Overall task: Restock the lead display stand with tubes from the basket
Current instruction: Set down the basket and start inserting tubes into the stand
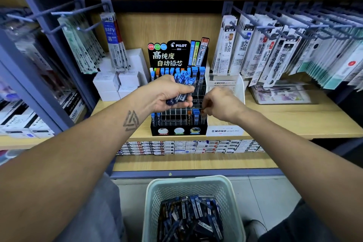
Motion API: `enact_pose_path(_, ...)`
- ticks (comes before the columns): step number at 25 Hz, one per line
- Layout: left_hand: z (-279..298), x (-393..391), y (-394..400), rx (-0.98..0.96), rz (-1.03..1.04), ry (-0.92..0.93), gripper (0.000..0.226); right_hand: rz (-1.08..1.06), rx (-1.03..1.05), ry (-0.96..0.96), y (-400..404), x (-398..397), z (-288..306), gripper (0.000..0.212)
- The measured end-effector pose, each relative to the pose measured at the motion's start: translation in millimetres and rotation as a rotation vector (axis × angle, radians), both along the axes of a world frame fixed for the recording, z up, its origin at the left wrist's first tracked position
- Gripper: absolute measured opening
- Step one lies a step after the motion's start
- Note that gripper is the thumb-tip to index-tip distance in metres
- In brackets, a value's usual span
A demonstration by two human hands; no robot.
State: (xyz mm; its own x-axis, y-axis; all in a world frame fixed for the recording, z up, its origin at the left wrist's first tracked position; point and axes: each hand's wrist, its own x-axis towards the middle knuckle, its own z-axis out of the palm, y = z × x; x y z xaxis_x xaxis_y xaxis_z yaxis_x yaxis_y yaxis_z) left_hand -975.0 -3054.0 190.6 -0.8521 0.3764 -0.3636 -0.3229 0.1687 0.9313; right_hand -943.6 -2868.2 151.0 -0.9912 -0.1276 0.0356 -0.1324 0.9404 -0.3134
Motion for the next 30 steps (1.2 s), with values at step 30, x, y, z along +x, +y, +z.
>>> enact_pose_path(30, 3, -2, -20, -0.087, -0.094, 0.01, 0.017, 0.037, -0.179, 0.084, -9, 4, 20, 0.012)
